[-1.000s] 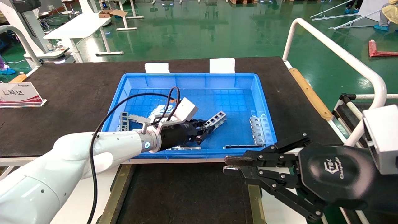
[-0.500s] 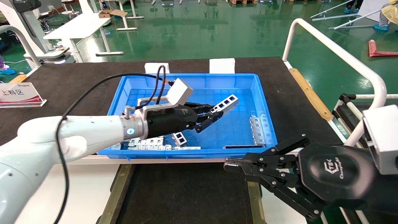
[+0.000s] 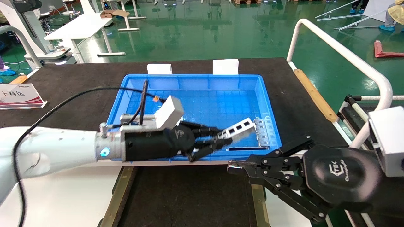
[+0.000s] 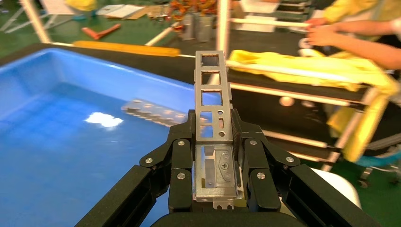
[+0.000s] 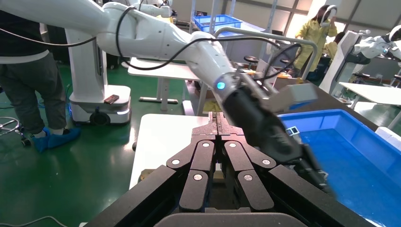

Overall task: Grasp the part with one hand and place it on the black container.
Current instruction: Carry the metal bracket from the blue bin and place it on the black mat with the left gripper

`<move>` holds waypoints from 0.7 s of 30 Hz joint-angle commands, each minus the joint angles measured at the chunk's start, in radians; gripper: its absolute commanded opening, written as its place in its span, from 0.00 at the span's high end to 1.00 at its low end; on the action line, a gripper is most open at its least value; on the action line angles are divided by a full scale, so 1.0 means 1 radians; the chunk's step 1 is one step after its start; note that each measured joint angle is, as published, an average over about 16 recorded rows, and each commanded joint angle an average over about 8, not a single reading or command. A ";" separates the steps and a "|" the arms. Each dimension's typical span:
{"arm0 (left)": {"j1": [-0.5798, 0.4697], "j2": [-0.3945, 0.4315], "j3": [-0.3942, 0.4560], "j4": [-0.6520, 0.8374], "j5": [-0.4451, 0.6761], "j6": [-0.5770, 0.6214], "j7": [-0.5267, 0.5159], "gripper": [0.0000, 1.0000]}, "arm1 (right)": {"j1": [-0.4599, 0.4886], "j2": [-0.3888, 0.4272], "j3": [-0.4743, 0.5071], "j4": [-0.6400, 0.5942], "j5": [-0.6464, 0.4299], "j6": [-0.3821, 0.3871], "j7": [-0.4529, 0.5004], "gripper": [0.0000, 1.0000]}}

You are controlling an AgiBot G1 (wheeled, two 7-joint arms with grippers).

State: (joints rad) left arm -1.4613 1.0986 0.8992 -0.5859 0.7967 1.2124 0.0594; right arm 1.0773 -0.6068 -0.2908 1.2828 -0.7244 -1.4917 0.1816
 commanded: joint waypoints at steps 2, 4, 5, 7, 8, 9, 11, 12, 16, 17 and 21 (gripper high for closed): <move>0.036 -0.044 0.001 -0.090 -0.010 0.020 -0.021 1.00 | 0.000 0.000 0.000 0.000 0.000 0.000 0.000 1.00; 0.071 -0.081 0.001 -0.167 -0.016 0.009 -0.045 1.00 | 0.000 0.000 0.000 0.000 0.000 0.000 0.000 1.00; 0.090 -0.100 0.002 -0.207 -0.018 -0.002 -0.057 1.00 | 0.000 0.000 0.000 0.000 0.000 0.000 0.000 1.00; 0.130 -0.139 0.003 -0.288 -0.021 -0.029 -0.080 1.00 | 0.000 0.000 0.000 0.000 0.000 0.000 0.000 1.00; 0.151 -0.159 0.004 -0.330 -0.021 -0.048 -0.093 1.00 | 0.000 0.000 -0.001 0.000 0.000 0.000 0.000 1.00; 0.172 -0.178 0.006 -0.368 -0.021 -0.069 -0.104 1.00 | 0.000 0.000 -0.001 0.000 0.000 0.000 0.000 1.00; 0.216 -0.215 0.009 -0.442 -0.019 -0.116 -0.128 1.00 | 0.000 0.000 -0.001 0.000 0.001 0.000 0.000 1.00; 0.239 -0.231 0.011 -0.474 -0.018 -0.141 -0.141 1.00 | 0.000 0.000 -0.001 0.000 0.001 0.000 0.000 1.00; 0.327 -0.286 0.022 -0.579 -0.014 -0.249 -0.192 1.00 | 0.000 0.000 -0.001 0.000 0.001 0.000 -0.001 1.00; 0.348 -0.295 0.026 -0.598 -0.014 -0.276 -0.205 1.00 | 0.000 0.000 -0.001 0.000 0.001 0.000 -0.001 1.00; 0.422 -0.312 0.042 -0.642 -0.013 -0.378 -0.253 1.00 | 0.000 0.001 -0.001 0.000 0.001 0.001 -0.001 1.00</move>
State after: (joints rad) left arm -1.0482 0.8027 0.9423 -1.2040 0.7864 0.8348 -0.1897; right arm 1.0776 -0.6062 -0.2922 1.2828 -0.7235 -1.4911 0.1809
